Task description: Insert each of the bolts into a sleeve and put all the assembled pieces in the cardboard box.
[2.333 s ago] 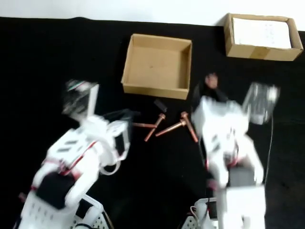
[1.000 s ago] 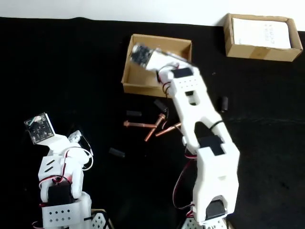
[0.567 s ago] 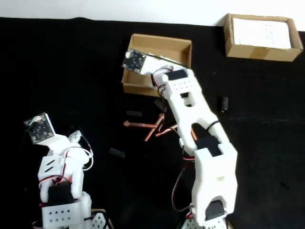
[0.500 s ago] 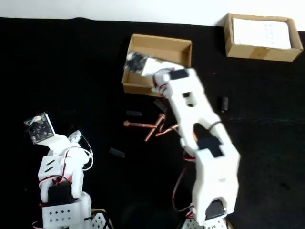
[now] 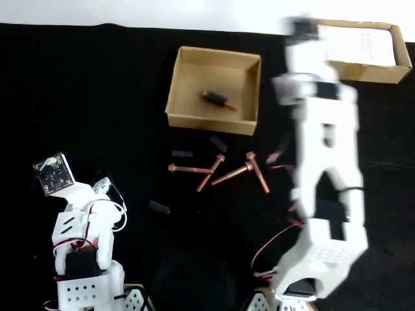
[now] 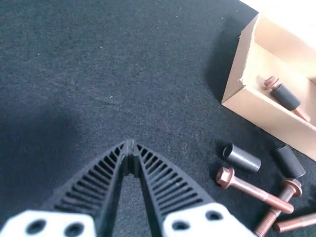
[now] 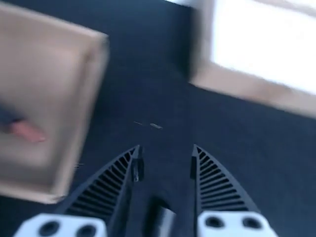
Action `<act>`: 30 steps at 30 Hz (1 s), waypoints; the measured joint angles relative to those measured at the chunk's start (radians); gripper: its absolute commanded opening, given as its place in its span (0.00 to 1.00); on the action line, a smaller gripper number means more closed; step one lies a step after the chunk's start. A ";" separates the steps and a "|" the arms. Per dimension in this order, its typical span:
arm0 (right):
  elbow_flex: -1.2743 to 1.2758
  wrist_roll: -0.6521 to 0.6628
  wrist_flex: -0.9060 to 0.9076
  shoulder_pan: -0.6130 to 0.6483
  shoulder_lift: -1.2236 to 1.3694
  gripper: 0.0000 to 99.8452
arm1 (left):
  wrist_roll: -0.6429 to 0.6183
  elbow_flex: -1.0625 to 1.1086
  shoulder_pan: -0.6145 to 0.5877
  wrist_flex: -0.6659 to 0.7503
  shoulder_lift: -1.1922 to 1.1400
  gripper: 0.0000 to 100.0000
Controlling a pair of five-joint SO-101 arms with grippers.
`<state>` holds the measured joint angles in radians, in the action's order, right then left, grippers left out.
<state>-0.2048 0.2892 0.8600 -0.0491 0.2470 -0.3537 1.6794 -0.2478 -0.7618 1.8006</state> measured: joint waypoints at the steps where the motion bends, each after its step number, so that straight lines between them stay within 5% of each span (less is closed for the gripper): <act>1: 0.000 -0.017 0.014 -0.026 0.000 0.14 | 0.000 0.000 0.000 0.000 0.000 0.01; 12: 0.015 -0.124 0.057 -0.098 0.130 0.14 | 0.000 0.000 0.000 0.002 -0.127 0.01; 30: 0.012 -0.256 -0.037 -0.097 0.396 0.14 | -0.003 0.000 0.000 0.318 -0.522 0.01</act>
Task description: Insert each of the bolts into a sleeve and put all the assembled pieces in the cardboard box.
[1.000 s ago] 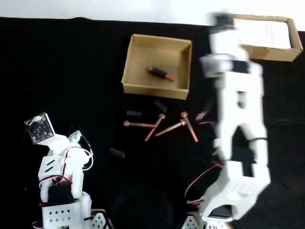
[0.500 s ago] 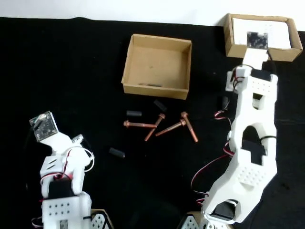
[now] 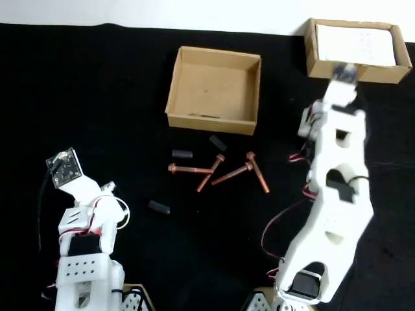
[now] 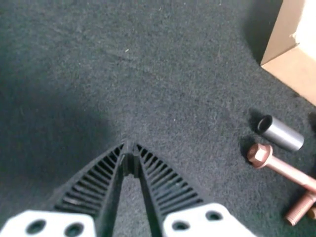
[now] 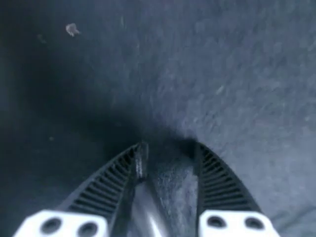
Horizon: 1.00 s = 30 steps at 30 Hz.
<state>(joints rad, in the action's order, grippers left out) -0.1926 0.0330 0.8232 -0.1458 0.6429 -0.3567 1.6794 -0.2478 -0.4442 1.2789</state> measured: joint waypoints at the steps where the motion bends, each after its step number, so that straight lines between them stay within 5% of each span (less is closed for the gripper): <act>1: -0.002 -0.002 -0.009 0.000 0.005 0.14 | 0.000 0.000 0.000 0.002 0.000 0.01; 12: -0.012 -0.003 0.034 0.011 0.014 0.14 | -0.002 0.000 -0.031 0.018 -0.008 0.01; 22: 0.014 -0.003 0.324 0.095 -0.259 0.14 | -0.002 0.000 -0.037 0.018 -0.008 0.01; 30: 0.215 -0.003 0.210 0.114 -0.339 0.14 | -0.002 0.000 -0.037 0.018 -0.008 0.01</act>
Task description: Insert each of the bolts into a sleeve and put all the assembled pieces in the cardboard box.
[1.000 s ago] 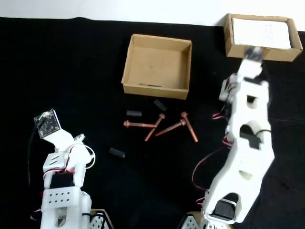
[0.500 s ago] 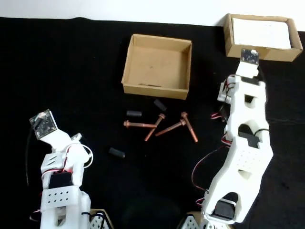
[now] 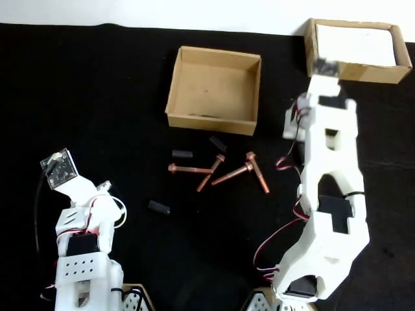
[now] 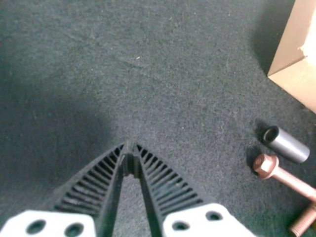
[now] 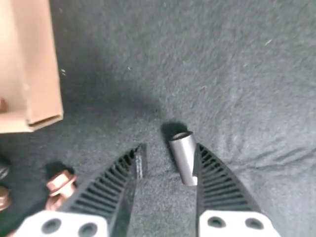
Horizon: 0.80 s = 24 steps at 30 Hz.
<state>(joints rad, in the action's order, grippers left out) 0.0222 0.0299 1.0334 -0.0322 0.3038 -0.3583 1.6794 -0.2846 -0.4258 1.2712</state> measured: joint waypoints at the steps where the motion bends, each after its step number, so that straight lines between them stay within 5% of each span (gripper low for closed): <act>1: 0.028 0.000 -0.023 0.000 0.000 0.14 | 0.000 0.000 0.000 0.000 0.000 0.01; 24: 0.150 0.000 -0.173 -0.040 0.058 0.14 | 0.000 0.000 0.000 0.000 0.000 0.01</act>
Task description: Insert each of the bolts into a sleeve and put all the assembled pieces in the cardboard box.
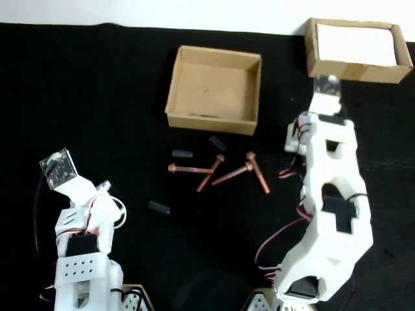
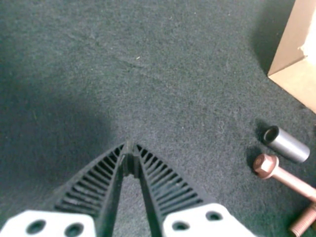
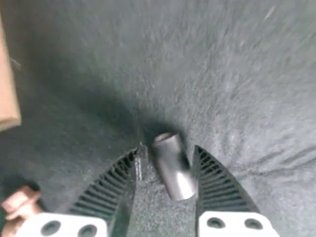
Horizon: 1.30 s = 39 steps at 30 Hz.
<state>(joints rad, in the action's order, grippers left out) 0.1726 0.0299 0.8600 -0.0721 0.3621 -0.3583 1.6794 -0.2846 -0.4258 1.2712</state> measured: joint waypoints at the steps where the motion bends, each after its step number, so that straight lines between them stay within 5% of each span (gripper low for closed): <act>1: -0.003 0.000 -0.012 -0.002 0.018 0.14 | 0.000 0.000 0.000 0.000 0.000 0.01; 4: -0.005 0.000 -0.051 -0.005 0.069 0.13 | 0.000 0.000 0.000 0.000 0.000 0.01; 7: -0.005 0.000 -0.077 -0.011 0.089 0.01 | 0.000 0.000 0.000 0.000 0.000 0.01; 14: -0.003 0.000 -0.087 -0.034 0.075 0.01 | 0.000 0.000 0.000 0.000 0.000 0.01; 32: 0.011 -0.002 0.427 -0.060 -0.695 0.01 | 0.000 0.000 0.000 0.000 0.000 0.01; 39: 0.011 -0.002 0.652 -0.060 -1.046 0.01 | 0.002 -0.170 0.040 -0.347 -0.003 0.01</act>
<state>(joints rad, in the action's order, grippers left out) 0.1834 0.0284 1.5121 -0.1320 -0.6843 -0.3567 1.5090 -0.2447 -0.7725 1.2681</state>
